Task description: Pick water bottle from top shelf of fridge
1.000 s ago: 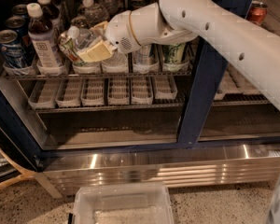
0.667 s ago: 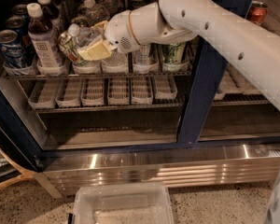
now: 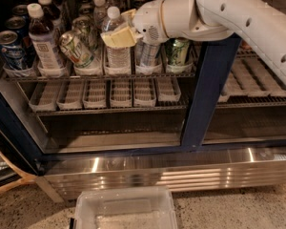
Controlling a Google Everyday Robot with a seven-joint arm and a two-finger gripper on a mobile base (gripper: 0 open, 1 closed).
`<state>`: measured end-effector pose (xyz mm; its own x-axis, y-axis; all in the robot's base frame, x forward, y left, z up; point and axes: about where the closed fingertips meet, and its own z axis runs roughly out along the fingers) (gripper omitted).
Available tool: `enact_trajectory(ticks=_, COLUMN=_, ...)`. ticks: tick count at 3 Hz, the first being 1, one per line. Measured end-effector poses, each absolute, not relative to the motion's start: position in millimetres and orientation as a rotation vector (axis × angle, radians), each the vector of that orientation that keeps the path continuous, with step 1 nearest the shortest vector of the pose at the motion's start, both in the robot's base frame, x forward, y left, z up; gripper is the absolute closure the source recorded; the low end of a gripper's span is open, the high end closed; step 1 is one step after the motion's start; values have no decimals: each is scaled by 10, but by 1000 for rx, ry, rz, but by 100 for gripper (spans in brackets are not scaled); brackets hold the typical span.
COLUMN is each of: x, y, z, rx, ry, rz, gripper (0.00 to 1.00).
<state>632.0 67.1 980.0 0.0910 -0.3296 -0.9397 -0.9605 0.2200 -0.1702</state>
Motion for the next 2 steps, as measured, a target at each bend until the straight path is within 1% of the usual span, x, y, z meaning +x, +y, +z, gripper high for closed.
enact_trajectory(ticks=2, x=6369, y=439, z=9977, rx=-1245, ry=1436, rz=737, gripper=100)
